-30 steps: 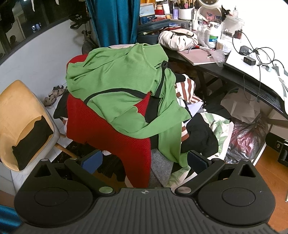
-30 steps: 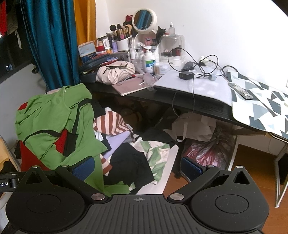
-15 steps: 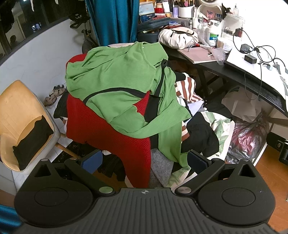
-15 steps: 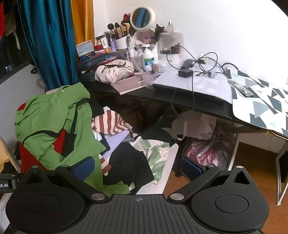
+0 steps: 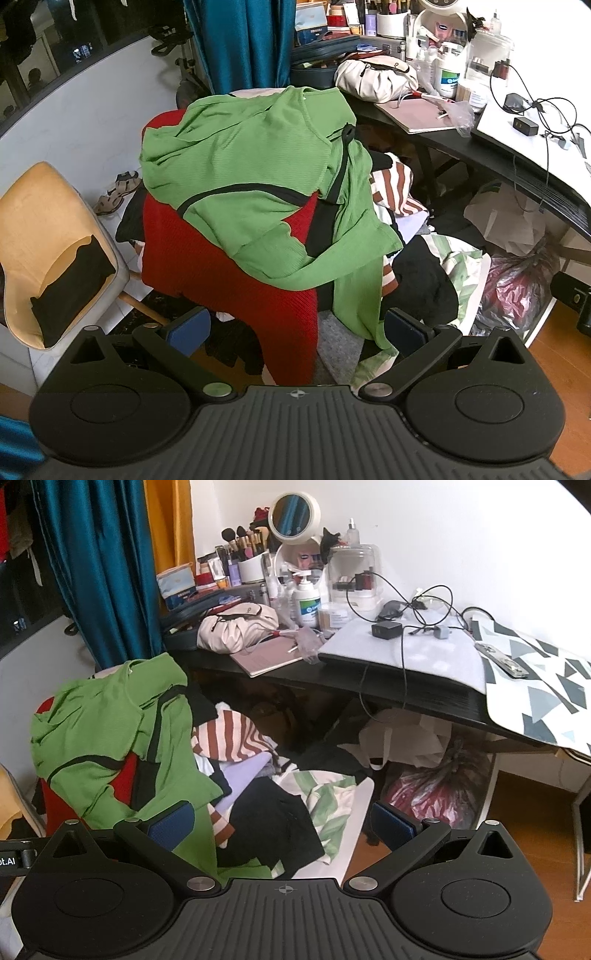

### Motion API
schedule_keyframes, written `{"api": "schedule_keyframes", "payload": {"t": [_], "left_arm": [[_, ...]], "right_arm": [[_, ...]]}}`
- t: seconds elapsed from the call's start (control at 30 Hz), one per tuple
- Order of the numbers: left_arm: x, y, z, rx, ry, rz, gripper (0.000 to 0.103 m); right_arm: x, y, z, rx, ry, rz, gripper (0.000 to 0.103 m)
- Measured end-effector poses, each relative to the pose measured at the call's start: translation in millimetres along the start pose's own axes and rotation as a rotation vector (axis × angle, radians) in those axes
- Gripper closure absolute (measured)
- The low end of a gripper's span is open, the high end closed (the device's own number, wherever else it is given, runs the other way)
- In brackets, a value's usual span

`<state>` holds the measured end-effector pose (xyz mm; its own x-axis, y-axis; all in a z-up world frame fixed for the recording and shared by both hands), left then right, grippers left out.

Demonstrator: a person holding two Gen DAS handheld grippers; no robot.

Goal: Fold clothes

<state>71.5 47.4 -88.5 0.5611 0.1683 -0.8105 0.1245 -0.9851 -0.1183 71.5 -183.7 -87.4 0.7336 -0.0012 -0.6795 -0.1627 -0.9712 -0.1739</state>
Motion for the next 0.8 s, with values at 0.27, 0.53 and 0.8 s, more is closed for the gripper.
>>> {"api": "schedule_keyframes", "payload": {"t": [0.27, 0.53, 0.8], "left_arm": [[1, -9, -4, -0.015, 0.002, -0.023, 0.001], [-7, -32, -3, -0.083, 0.011, -0.05, 0.001], [-14, -52, -6, -0.092, 0.063, -0.114, 0.001]], "right_arm": [[8, -8, -5, 0.004, 0.004, -0.023, 0.001], [12, -27, -15, 0.001, 0.025, -0.084, 0.001], [15, -20, -31, 0.037, 0.101, -0.11, 0.001]]}}
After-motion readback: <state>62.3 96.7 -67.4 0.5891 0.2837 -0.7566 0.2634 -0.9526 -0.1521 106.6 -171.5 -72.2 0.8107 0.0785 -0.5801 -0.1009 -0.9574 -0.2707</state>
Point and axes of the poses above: each gripper's, at about its wrist camera, not at the fingertips, and x roughly the way its jaws point, y to its right, z to its underside, the point moved 10 cm from there along x, roughly the way its jaws point
